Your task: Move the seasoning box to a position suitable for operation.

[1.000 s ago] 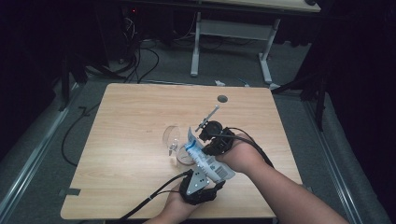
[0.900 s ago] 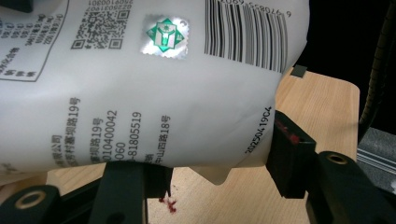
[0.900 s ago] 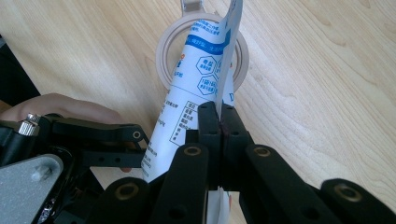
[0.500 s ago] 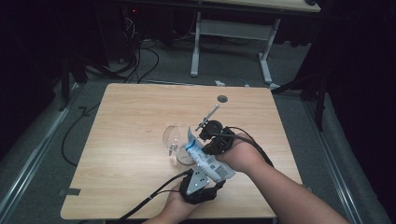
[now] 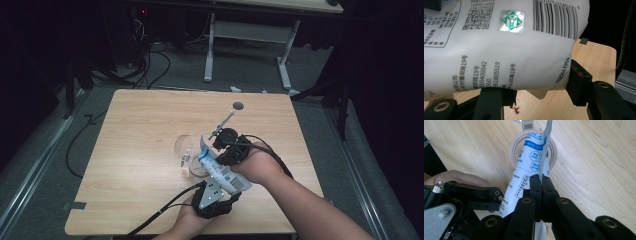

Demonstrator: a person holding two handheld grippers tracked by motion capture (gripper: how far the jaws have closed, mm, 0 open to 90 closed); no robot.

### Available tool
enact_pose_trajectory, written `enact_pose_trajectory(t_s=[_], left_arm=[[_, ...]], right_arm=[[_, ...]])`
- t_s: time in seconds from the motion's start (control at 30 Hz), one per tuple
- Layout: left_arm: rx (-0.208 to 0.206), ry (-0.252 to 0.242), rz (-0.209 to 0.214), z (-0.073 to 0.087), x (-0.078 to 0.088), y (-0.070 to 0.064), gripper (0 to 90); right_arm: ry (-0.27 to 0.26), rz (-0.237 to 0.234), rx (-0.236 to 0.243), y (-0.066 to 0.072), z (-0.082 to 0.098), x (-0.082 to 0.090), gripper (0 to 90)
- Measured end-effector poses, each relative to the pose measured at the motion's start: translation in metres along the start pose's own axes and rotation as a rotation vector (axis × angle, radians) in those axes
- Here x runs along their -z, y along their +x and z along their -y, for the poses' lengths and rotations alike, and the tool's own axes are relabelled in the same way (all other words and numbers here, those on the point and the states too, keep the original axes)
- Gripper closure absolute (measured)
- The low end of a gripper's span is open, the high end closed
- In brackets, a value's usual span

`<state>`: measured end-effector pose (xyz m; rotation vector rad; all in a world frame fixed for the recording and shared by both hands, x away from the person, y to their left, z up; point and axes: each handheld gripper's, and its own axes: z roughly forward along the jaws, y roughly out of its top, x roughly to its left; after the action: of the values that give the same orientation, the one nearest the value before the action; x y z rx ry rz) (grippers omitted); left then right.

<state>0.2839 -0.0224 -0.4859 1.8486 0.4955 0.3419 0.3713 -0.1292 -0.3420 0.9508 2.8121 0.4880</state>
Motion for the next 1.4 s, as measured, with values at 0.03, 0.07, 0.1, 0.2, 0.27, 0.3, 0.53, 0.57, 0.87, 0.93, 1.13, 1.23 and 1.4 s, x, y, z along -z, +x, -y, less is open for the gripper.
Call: enact_pose_trajectory(t_s=[0.03, 0.07, 0.1, 0.2, 0.27, 0.3, 0.53, 0.57, 0.87, 0.93, 1.13, 1.23, 1.4], left_arm=[[0.000, 0.000, 0.000, 0.0000, 0.0000, 0.0000, 49.9], [-0.001, 0.000, -0.001, 0.0001, 0.0000, -0.0001, 49.9], [0.000, 0.000, 0.000, 0.0000, -0.0001, 0.0000, 50.0], [0.001, 0.000, 0.000, 0.0000, -0.0003, 0.0001, 50.0], [0.003, -0.001, 0.001, -0.0001, -0.0005, 0.0001, 50.0], [0.003, -0.001, 0.001, -0.0001, -0.0005, 0.0001, 50.1], [0.012, -0.008, 0.002, -0.0015, -0.0006, 0.0012, 50.1], [0.013, -0.008, 0.002, -0.0017, -0.0006, 0.0013, 50.1], [0.016, -0.014, 0.004, -0.0025, 0.0004, 0.0019, 50.2], [0.013, -0.014, 0.003, -0.0025, 0.0007, 0.0021, 50.3], [0.012, -0.018, -0.001, -0.0030, 0.0014, 0.0027, 50.4], [0.014, -0.021, 0.000, -0.0033, 0.0017, 0.0028, 50.5], [0.014, -0.024, -0.001, -0.0039, 0.0016, 0.0027, 50.5]], right_arm=[[-0.001, 0.001, 0.001, 0.0001, -0.0002, 0.0000, 90.0], [-0.003, -0.001, 0.001, 0.0001, -0.0003, -0.0001, 90.0], [-0.002, -0.002, 0.002, 0.0000, -0.0005, -0.0003, 90.0], [0.000, 0.001, 0.002, 0.0002, -0.0006, -0.0007, 90.0], [0.003, 0.002, 0.005, -0.0002, -0.0008, -0.0007, 90.0], [0.003, 0.002, 0.005, -0.0002, -0.0008, -0.0007, 90.0], [0.003, 0.004, 0.009, -0.0007, -0.0027, -0.0008, 90.0], [0.003, 0.003, 0.013, -0.0012, -0.0031, -0.0010, 90.0], [0.001, 0.002, 0.013, -0.0004, -0.0048, -0.0017, 90.0], [0.003, 0.002, 0.016, -0.0002, -0.0051, -0.0017, 90.0], [-0.001, 0.003, 0.017, 0.0002, -0.0060, -0.0010, 90.0], [-0.001, 0.005, 0.020, 0.0004, -0.0069, -0.0005, 90.0], [-0.001, 0.007, 0.019, 0.0010, -0.0071, 0.0006, 90.0]])
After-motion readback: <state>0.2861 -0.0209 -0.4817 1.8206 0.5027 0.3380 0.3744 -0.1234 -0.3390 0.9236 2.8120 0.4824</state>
